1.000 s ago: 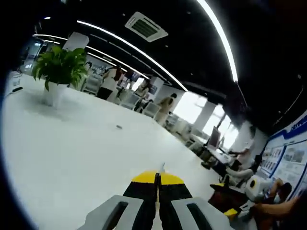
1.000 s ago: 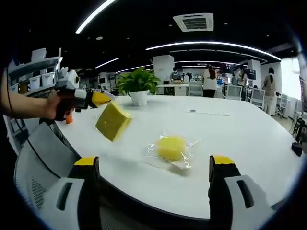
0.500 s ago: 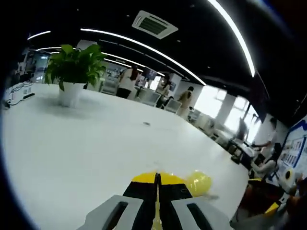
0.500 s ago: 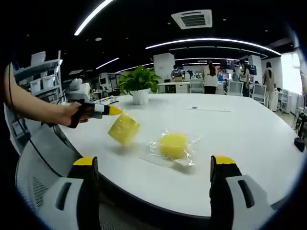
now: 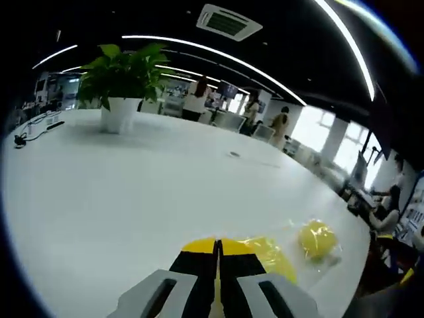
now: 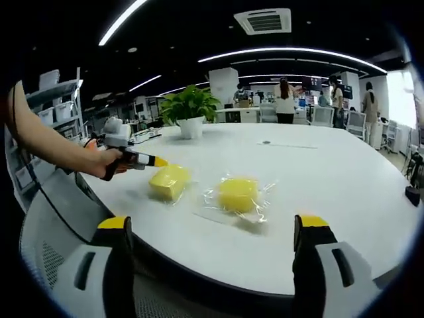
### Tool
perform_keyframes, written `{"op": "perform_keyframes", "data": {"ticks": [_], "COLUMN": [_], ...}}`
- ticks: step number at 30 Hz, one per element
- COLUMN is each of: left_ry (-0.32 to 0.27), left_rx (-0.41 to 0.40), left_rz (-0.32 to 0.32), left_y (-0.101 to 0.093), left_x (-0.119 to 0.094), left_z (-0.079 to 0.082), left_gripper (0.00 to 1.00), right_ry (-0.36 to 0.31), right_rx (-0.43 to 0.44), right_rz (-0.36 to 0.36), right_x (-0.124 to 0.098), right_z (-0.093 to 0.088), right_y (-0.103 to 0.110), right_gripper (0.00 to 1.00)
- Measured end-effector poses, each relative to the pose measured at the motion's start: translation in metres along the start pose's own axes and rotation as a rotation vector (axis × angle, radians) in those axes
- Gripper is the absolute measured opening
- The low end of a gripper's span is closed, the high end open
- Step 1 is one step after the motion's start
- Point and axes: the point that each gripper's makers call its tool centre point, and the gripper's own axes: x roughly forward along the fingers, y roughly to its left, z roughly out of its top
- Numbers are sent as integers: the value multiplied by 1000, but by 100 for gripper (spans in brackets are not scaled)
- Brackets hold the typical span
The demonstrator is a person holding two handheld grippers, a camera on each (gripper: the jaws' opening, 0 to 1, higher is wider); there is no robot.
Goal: Compare the silicone blocks by pressing each to a similar depth, holding the contact briefly, and releasing to observe deformation and rebound differences across the visible hardness samples.
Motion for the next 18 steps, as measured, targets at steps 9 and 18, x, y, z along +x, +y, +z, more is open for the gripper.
{"op": "perform_keyframes", "data": {"ticks": [9, 18], "left_ry": [19, -36], "left_rx": [-8, 6], "left_rz": [31, 39], "left_y": [8, 17], "left_x": [2, -16], "left_z": [-6, 6], "left_gripper": [3, 25], "right_ry": [12, 15], "right_rx": [10, 9], "right_rz": [4, 10], "right_x": [1, 1], "right_z": [-3, -4], "right_y": [0, 1], "right_gripper": [96, 96]}}
